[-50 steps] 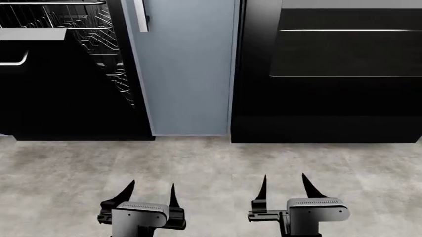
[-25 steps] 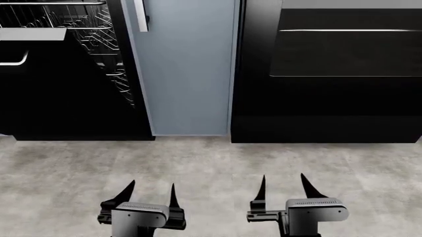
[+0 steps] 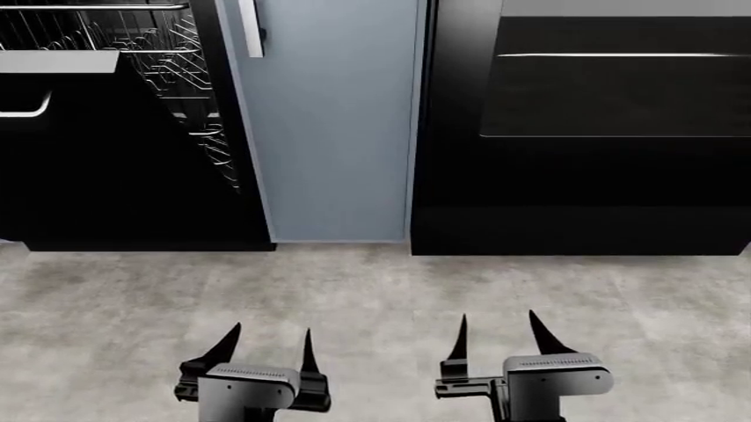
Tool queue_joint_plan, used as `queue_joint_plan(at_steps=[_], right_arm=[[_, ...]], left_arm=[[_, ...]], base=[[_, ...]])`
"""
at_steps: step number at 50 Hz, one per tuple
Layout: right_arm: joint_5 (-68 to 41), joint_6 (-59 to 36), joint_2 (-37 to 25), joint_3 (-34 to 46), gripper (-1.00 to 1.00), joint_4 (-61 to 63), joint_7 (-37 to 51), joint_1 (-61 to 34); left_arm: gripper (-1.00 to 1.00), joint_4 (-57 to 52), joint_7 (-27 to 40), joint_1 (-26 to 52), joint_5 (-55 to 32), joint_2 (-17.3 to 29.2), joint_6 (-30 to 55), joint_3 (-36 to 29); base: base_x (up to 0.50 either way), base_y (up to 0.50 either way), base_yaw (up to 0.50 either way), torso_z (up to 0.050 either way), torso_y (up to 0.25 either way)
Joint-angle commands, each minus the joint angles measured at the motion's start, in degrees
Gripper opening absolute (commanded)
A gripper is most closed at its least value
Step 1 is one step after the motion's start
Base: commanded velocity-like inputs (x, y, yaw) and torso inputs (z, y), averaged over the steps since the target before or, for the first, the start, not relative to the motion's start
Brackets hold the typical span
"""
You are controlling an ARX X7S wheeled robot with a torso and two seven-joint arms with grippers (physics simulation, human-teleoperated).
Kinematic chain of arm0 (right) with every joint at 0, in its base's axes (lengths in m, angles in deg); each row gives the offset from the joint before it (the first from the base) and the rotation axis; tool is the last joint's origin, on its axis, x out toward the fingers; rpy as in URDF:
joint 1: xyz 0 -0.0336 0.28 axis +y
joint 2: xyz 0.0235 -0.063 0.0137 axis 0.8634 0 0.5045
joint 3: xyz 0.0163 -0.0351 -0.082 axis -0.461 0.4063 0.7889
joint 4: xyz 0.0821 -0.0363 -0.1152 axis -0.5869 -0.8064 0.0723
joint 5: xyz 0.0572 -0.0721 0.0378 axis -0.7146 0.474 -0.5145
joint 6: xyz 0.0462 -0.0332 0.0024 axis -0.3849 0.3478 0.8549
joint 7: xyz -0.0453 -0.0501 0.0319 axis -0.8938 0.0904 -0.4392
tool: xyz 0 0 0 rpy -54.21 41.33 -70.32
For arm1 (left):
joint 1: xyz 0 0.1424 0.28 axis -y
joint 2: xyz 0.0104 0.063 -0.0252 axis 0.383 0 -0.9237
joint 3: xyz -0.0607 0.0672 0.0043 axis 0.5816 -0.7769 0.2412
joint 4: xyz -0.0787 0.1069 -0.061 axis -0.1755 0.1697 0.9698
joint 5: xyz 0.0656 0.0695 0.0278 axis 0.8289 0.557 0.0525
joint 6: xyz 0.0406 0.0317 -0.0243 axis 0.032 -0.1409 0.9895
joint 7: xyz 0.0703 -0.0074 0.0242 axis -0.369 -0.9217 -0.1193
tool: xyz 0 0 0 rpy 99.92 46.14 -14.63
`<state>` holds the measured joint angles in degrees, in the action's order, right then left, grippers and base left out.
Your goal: Close the dishwasher door
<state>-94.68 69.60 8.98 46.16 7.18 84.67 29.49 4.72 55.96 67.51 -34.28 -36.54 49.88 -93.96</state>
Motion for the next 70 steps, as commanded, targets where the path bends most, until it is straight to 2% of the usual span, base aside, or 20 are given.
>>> queue_joint_plan(at_steps=[1,12,22,30,70], right_arm=[[-0.3,0.4,-0.1,0.6,1.00,-0.2,-0.3,-0.2],[-0.4,0.5,-0.3,0.8,1.00,-0.3,0.0,0.1],[-0.6,0.1,-0.4,1.2,1.00,0.2,0.0,0.0],[-0.7,1.1,-0.7,0.8,1.00,0.3,0.6,0.4],[0.5,2.9,-2.2,2.9,1.00,2.3,0.1,1.0]], left_arm=[[1.00,0.5,0.3,0.4,-1.7,-0.3,1.0,0.4],[1.00,1.0,0.2,0.6,-2.7,-0.4,1.1,0.3],[1.00,-0.3,0.2,0.2,-4.2,0.2,2.0,0.5],[1.00,0.2,1.3,0.3,-1.9,0.1,0.7,-0.2],[1.00,-1.2,3.0,0.2,-0.8,1.2,0.4,-1.0]], base=[[0.00,0.00,0.00,0.000,0.000],[0.00,0.00,0.00,0.000,0.000],[0.00,0.00,0.00,-0.026,0.248],[0.00,0.01,0.00,-0.015,0.122],[0.00,0.50,0.00,0.000,0.000]])
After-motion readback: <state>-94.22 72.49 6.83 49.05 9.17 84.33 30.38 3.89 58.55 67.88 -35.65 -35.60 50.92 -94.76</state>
